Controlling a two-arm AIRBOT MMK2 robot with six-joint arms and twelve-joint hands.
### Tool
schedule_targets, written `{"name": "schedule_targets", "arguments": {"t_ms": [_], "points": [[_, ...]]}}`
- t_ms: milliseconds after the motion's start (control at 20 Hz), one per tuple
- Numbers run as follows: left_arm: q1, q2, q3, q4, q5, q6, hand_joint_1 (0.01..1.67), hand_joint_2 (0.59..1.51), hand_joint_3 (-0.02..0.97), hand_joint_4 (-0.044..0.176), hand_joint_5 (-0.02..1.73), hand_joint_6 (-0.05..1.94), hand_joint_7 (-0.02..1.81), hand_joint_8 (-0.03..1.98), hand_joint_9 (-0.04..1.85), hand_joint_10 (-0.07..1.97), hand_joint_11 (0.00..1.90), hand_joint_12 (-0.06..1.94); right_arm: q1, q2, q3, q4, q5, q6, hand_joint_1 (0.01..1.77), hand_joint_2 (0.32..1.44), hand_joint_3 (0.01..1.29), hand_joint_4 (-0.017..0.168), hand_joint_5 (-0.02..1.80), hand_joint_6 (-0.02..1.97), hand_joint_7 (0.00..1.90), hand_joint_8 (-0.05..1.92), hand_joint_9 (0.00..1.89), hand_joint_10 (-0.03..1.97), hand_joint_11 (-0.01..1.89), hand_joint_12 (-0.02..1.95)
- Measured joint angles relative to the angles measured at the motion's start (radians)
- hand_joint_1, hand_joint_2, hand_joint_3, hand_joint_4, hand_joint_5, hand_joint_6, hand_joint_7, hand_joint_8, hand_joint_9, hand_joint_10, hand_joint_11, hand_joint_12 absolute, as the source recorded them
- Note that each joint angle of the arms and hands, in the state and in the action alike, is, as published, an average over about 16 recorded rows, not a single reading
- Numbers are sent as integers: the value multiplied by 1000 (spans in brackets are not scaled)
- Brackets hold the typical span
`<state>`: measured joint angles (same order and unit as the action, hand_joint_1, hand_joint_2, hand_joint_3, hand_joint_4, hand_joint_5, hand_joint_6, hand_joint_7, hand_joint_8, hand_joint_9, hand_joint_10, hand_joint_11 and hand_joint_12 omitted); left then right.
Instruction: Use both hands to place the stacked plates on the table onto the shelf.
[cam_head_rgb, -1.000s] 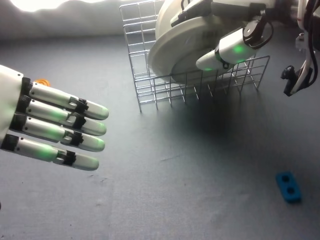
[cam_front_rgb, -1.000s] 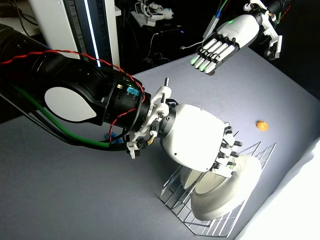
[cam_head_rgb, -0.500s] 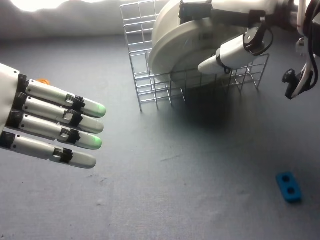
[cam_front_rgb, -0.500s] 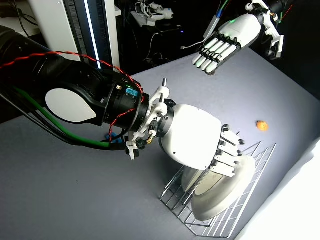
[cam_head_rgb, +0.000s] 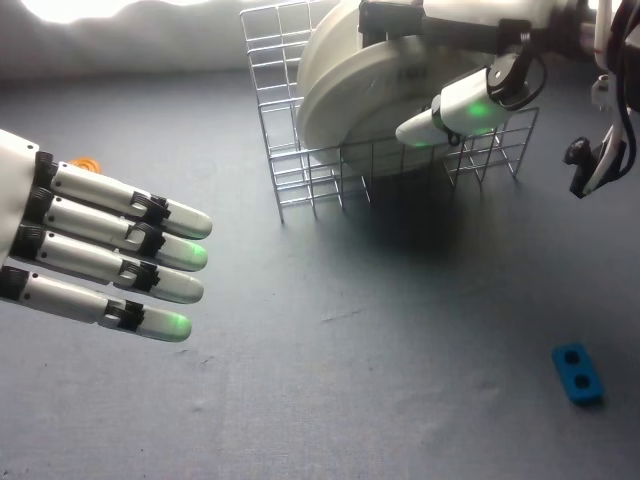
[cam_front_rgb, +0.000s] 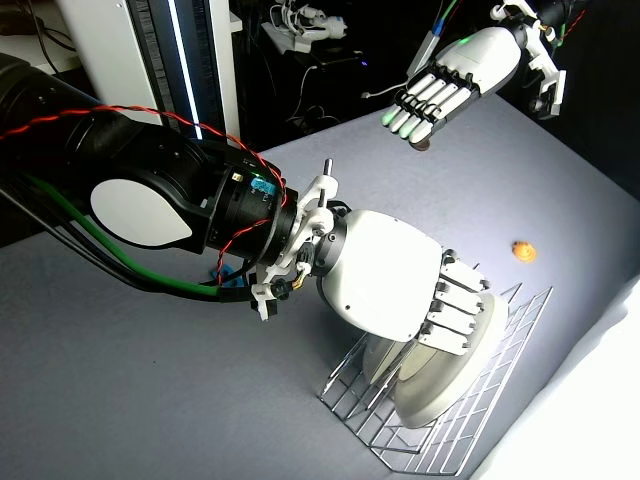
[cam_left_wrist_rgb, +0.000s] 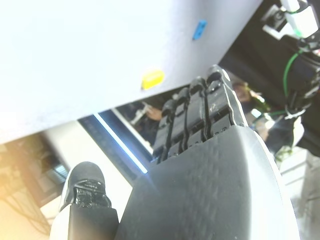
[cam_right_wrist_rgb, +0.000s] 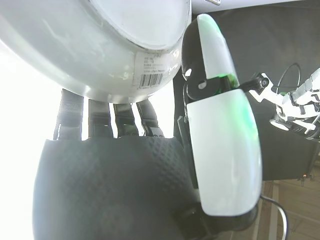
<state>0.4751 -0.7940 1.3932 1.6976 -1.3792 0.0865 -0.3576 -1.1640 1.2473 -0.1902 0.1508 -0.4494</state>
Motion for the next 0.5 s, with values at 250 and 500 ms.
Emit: {"name": "schedule_targets", "arguments": {"t_ms": [250,500], "points": [[-4,0,1,2,-4,-2,14,1157,5,7,19,17,19,17,17,17,16,6,25,50,-55,-10,0,-10,1055,989,273,-4,22,1545,19,1784,16,1903,16,1929],[-11,0,2,3,-7,-4,14,1157,5,7,17,17,21,16,16,17,16,6,50,147,-158,-20,0,-41,1041,883,503,-4,19,1538,19,1766,18,1903,17,1929]]}}
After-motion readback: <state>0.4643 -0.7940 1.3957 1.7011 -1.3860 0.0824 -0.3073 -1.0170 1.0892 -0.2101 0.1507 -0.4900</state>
